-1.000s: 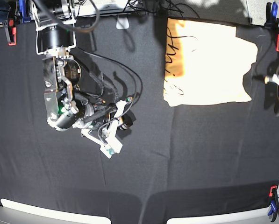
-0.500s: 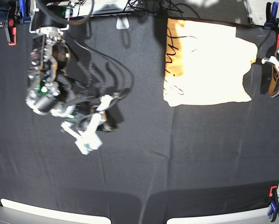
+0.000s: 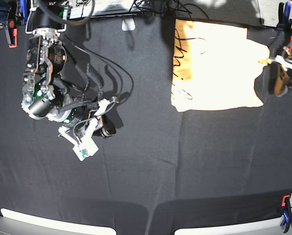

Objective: Layout the t-shirt on the table in an organized manner, then fold the t-shirt properly
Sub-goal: 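Grasp the folded shirt's corner with the left gripper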

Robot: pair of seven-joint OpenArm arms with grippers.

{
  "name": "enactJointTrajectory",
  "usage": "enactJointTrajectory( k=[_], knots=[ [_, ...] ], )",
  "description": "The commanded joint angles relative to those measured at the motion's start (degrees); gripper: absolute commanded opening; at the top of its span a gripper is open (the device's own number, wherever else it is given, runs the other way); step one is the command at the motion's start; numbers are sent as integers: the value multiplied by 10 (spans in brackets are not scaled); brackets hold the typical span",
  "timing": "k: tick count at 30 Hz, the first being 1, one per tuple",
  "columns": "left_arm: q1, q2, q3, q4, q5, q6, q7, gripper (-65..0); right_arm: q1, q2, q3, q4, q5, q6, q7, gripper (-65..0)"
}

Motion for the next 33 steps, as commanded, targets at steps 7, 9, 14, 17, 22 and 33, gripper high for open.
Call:
enactJointTrajectory(
  k=[7, 9, 14, 17, 22, 33],
  knots=[
    [-3, -11, -3, 11, -11, -3, -17, -650, 11, 3, 2, 11, 8, 2, 11, -650],
    [-3, -11, -3, 11, -11, -3, -17, -650, 11, 3, 2, 11, 8, 2, 9, -650],
    [-3, -11, -3, 11, -11, -3, -17, -552, 11, 3, 2, 11, 9, 2, 3, -650],
    [-5, -11, -3, 11, -11, -3, -17, -341, 11, 3, 2, 11, 9, 2, 2, -650],
    [-7, -11, -3, 11, -11, -3, -17, -281, 11, 3, 2, 11, 9, 2, 1, -650],
    [-7, -11, -3, 11, -12, -3, -17, -650, 11, 3, 2, 11, 9, 3, 2, -650]
  ],
)
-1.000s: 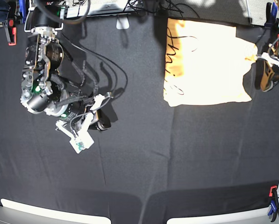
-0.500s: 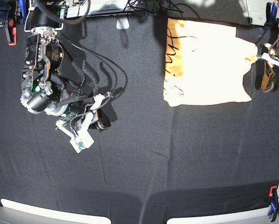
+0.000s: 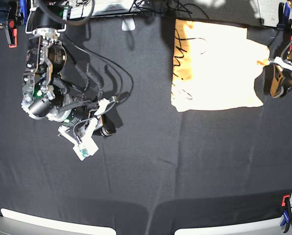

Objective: Layout the t-shirt on the table in an organized manner, then fold the t-shirt properly

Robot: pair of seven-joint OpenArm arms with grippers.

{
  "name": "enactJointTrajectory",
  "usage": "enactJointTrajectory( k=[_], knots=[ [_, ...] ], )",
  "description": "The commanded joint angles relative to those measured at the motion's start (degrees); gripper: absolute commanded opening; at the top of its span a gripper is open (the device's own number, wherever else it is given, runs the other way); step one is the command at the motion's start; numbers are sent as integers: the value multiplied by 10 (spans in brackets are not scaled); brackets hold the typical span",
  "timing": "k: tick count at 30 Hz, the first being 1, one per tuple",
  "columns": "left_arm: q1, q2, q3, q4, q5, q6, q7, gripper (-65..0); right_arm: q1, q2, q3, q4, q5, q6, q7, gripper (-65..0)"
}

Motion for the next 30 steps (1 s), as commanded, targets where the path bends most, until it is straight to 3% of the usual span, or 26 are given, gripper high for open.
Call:
enactJointTrajectory(
  k=[1, 5, 7, 11, 16, 20, 25, 30],
  knots=[
    [-1, -10, -3, 11, -10, -3, -16, -650, 11, 3, 2, 11, 9, 3, 8, -650],
    [-1, -10, -3, 11, -25, -3, -7, -650, 11, 3, 2, 11, 21, 5, 8, -650],
    [0, -9, -3, 11, -53, -3, 14, -650, 11, 3, 2, 11, 39, 21, 7, -650],
    [9, -10, -3, 11, -91, -3, 72, -650, 11, 3, -2, 10, 49, 21, 7, -650],
    [55, -9, -3, 11, -120, -3, 77, -650, 11, 3, -40, -11, 48, 21, 7, -650],
    [92, -9, -3, 12, -148, -3, 86, -650, 15, 3, -82, -18, 25, 21, 31, -650],
    [121, -10, -3, 26, -209, -3, 171, -650, 21, 3, -133, -35, -31, 21, 64, -650],
    [151, -10, 2, 42, -213, -3, 204, -650, 62, 3, -161, -99, -33, 21, 85, -650]
  ],
)
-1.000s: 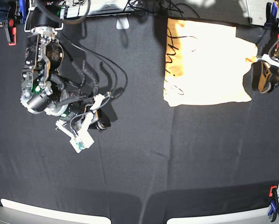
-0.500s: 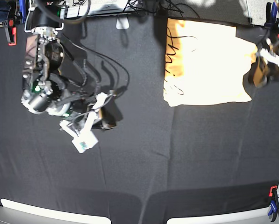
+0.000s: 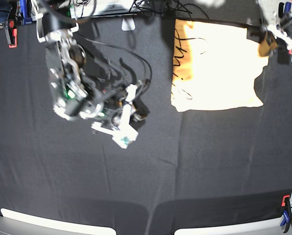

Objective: Layout the t-shirt on the table in an organized manner, then fold the t-shirt properly

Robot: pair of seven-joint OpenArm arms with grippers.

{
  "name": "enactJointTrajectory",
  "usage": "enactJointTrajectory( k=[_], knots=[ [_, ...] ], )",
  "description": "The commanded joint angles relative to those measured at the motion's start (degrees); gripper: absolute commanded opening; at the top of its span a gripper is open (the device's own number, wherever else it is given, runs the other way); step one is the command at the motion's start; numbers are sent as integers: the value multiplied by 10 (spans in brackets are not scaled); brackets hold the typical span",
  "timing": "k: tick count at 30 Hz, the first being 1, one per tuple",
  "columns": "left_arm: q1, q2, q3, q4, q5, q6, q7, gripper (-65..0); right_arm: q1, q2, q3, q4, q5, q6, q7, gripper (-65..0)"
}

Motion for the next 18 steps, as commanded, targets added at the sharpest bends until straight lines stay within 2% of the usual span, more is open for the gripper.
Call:
enactJointTrajectory(
  k=[1, 5, 8, 11, 14, 18],
  knots=[
    [6, -7, 2, 12, -2, -5, -6, -650, 26, 2, -3, -2, 5, 2, 15, -650],
    [7, -11, 24, 12, 39, -5, 30, -650, 64, 2, -28, -41, 4, 2, 16, -650],
    [7, -36, 54, 12, 44, -5, 56, -650, 87, -6, -46, -70, 4, 2, 18, -650],
    [7, -63, 83, 12, 44, -5, 62, -650, 104, -29, -55, -105, 4, 3, 32, -650],
    [5, -75, 94, 12, 50, -5, 53, -650, 115, -63, -57, -134, -28, 3, 41, -650],
    [6, -72, 95, 11, 139, -5, -20, -650, 115, -104, -57, -154, -64, 3, 42, -650]
  ],
)
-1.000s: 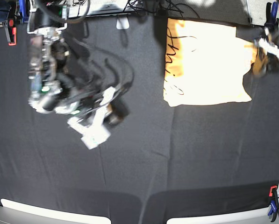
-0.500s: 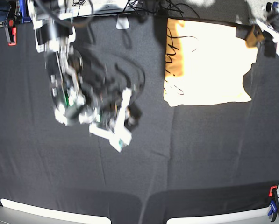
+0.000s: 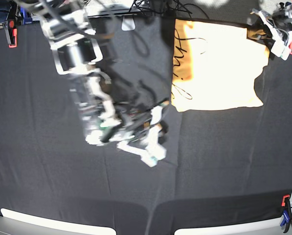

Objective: Layout the t-shirt on the table in an organized manner, then fold the t-shirt properly

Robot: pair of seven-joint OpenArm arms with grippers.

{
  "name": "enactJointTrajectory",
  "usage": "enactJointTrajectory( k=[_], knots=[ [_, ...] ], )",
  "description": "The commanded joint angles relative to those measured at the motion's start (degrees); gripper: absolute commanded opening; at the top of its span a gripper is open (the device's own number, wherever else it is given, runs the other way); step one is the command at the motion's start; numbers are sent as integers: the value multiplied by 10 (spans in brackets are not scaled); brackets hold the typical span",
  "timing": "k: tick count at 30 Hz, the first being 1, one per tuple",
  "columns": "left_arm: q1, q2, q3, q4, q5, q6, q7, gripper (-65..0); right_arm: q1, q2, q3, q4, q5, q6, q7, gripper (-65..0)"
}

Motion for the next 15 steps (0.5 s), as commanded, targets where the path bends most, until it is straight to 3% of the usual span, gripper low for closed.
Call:
enactJointTrajectory(
  k=[1, 6, 12, 15],
  knots=[
    [2, -8, -4, 10, 6, -4, -26, -650, 16, -10, 2, 9, 5, 3, 13, -650],
    [-12, -8, -4, 9, 63, -4, -93, -650, 15, -23, 2, 8, 4, 3, 14, -650],
    [-39, -5, -3, 6, 76, -4, -95, -650, 14, -24, 1, 5, 16, 4, 12, -650],
    [-37, -5, -3, 7, 52, -4, -66, -650, 15, -27, -10, -13, 21, 5, 21, -650]
  ],
)
